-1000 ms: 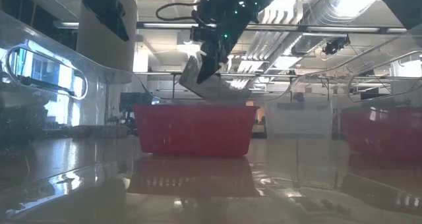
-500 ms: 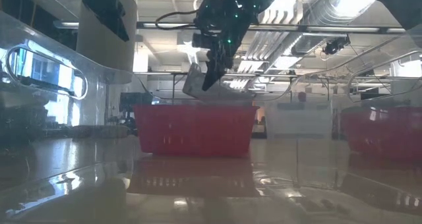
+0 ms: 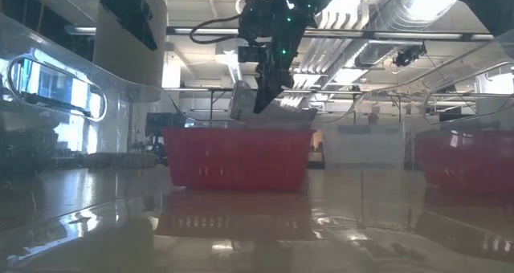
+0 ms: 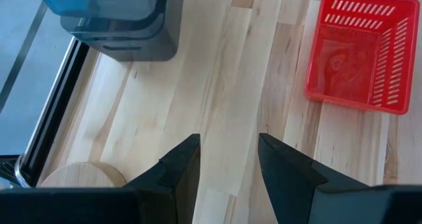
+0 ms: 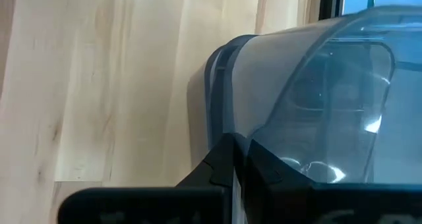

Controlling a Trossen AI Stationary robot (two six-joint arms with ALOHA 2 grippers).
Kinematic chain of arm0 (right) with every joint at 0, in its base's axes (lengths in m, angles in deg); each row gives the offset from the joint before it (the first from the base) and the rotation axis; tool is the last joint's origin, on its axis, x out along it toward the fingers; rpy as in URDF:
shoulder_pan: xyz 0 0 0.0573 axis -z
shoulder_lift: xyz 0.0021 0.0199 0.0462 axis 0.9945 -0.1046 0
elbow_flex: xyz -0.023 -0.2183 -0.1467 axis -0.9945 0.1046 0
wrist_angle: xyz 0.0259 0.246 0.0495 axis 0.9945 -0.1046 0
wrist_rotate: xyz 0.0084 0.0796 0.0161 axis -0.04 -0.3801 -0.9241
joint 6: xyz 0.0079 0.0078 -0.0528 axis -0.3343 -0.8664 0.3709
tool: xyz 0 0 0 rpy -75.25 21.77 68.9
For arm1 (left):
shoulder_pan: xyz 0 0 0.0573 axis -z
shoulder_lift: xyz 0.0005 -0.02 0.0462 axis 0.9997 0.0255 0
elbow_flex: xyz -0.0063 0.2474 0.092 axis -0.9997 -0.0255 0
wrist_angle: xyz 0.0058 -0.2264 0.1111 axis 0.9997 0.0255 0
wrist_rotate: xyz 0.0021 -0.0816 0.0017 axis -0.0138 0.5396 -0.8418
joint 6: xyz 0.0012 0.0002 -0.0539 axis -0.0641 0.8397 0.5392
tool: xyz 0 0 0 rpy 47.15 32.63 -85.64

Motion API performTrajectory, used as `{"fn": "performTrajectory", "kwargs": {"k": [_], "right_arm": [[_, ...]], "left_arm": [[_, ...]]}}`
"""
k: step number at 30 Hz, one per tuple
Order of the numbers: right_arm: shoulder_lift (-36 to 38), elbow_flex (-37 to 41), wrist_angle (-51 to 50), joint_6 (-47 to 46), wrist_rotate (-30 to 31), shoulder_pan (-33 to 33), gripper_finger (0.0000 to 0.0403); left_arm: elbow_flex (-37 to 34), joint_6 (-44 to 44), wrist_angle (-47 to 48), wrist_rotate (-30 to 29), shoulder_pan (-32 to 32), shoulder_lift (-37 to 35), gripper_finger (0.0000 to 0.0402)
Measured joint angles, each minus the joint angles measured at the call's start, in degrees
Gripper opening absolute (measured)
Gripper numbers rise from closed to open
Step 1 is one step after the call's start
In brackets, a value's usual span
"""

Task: Stack baskets by color
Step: Stack the right black bin on the stacked black bins, then stack the bottom transparent bin on the stacked transparent bins

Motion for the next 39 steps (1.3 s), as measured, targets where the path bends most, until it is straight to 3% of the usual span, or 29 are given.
{"fn": "performTrajectory", "kwargs": {"k": [25, 33, 39], "right_arm": [[-3.28, -0.09, -3.64, 7.42, 2.81, -0.73, 0.0003], [-3.28, -0.09, -1.59, 6.31, 3.24, -1.30, 0.0082], [-3.26, -2.98, -4.41, 3.41, 8.01, -2.11, 0.0136]], "left_arm": [[0.00, -0.04, -0.04, 0.08, 0.00, 0.00, 0.0140], [0.00, -0.04, -0.02, 0.02, -0.01, 0.00, 0.0140], [0.00, -0.04, 0.00, 0.02, -0.02, 0.00, 0.0140]]}}
